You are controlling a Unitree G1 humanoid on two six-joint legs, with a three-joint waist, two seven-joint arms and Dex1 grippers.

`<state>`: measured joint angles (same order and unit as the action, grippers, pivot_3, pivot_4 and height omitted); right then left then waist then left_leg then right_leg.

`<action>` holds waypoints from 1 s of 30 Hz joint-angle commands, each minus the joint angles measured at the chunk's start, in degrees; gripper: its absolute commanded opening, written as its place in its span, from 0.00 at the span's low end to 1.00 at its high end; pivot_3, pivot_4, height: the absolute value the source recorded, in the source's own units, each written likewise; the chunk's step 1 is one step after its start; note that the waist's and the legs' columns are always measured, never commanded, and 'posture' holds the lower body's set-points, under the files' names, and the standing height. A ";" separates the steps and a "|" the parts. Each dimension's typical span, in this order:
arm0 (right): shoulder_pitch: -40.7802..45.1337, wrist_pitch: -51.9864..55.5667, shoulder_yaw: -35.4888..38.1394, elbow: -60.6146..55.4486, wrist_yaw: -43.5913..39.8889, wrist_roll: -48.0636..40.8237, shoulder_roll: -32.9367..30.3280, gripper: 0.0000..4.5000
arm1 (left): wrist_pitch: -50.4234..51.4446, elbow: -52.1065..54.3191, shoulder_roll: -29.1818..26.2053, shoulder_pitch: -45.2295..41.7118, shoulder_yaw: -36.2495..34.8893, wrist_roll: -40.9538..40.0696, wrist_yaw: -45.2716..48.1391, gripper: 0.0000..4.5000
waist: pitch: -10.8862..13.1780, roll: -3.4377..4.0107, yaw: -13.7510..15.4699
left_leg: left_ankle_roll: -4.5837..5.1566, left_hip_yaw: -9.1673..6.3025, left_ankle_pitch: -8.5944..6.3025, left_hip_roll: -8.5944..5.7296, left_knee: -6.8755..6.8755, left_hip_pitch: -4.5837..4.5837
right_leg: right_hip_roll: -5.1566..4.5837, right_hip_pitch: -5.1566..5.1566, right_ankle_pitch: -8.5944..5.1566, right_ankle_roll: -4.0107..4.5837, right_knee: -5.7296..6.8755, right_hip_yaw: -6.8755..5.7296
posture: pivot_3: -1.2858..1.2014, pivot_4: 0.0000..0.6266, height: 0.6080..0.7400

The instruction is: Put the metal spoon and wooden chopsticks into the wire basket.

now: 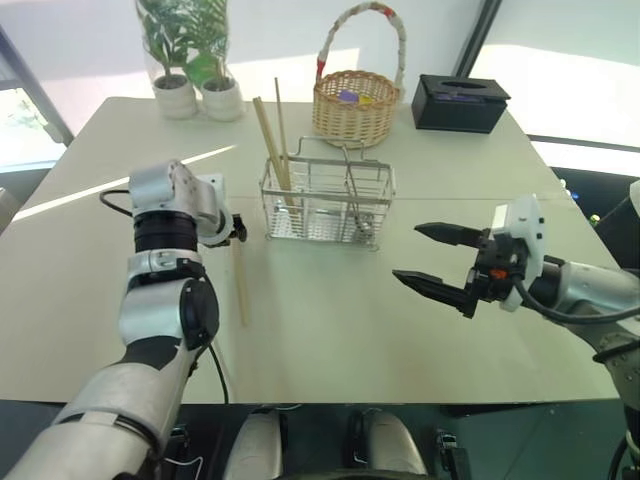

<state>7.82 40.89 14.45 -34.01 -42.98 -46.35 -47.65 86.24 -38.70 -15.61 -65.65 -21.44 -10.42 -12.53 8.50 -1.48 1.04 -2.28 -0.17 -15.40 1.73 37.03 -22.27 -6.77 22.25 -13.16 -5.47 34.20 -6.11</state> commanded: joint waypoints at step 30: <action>1.48 1.23 1.21 -1.52 3.22 -3.05 1.29 1.00 | -53.44 7.88 -14.97 -14.52 -13.82 -25.15 29.98 0.01 | 0.28 -0.34 1.25 | 0.02 0.07 -0.02 -0.01 0.03 -0.22 | -0.08 0.01 0.04 0.03 -0.16 -0.10 | 0.52 0.24 0.79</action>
<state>9.00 42.32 14.40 -34.12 -39.87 -48.54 -46.23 29.11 -33.01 -32.03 -80.66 -35.74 -32.08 16.34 8.78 -1.82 2.28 -2.22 -0.05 -15.45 1.70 37.06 -22.40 -6.88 22.16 -13.12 -5.45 34.04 -6.20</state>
